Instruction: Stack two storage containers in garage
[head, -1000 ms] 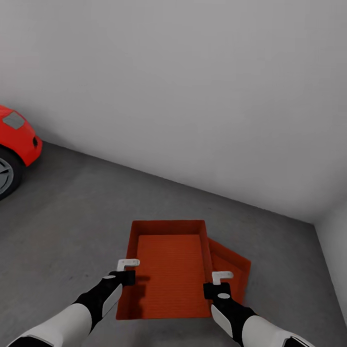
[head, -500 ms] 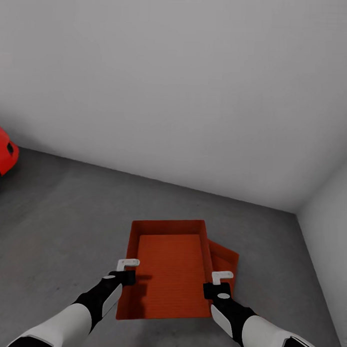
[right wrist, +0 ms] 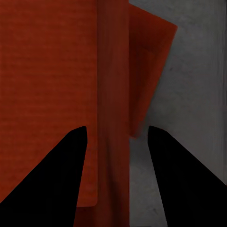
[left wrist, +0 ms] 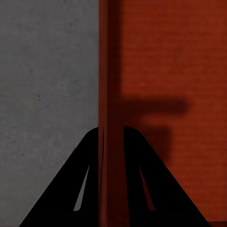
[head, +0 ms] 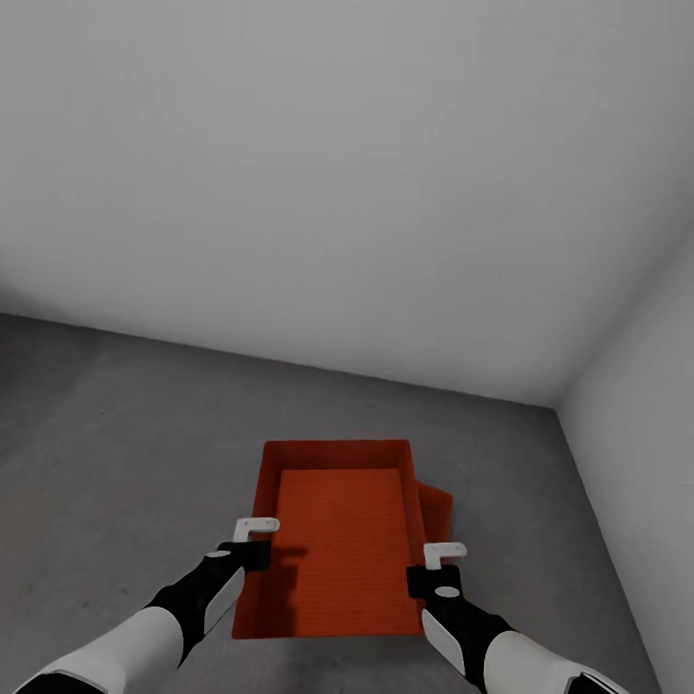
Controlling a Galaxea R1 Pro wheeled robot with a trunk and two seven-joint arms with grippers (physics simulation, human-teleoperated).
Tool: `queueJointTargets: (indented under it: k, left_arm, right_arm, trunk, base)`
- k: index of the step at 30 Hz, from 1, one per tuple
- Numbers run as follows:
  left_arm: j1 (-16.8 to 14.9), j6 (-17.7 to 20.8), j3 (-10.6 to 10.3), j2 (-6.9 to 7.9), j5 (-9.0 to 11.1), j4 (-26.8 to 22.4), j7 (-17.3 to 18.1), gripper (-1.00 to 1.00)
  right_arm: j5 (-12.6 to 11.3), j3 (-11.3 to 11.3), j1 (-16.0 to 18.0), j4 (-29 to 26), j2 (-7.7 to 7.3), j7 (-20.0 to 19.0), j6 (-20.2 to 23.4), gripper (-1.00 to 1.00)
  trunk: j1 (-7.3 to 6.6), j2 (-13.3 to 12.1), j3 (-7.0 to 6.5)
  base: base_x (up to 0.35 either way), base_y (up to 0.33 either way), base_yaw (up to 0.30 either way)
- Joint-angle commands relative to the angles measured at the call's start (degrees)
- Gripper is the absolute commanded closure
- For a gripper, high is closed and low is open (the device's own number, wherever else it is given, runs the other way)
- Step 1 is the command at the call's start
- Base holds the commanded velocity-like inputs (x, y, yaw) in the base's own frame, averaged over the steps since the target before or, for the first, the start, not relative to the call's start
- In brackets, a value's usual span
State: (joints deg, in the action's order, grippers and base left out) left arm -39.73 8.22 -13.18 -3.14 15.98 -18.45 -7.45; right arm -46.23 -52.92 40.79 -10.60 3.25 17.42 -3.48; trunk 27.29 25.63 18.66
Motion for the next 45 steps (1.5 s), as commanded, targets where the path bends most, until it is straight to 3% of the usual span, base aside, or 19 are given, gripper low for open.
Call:
queueJointTargets:
  k: [1, 24, 45]
  left_arm:
    - [0.01, 0.33, -2.46, 0.06, 0.35, -0.36, -0.81, 1.0]
    - [0.01, 0.58, -2.46, 0.06, 0.36, -0.37, -0.73, 1.0]
    - [0.01, 0.66, -2.46, 0.06, 0.3, -0.45, -0.73, 1.0]
  right_arm:
    - [-1.85, 0.01, 0.08, 0.14, 0.0, 0.16, 1.63, 1.0]
    - [-1.85, 0.01, 0.08, 0.14, -0.04, 0.1, 1.63, 1.0]
    - [-1.93, 0.01, 0.08, 0.14, -0.11, 0.07, 1.63, 1.0]
  trunk:
    - [0.03, 0.1, 0.09]
    - [0.03, 0.1, 0.09]
    - [0.03, 0.1, 0.09]
  base:
    - [0.0, 0.0, -0.244]
    - [0.008, 0.0, -0.24]
    - [0.293, 0.05, -0.026]
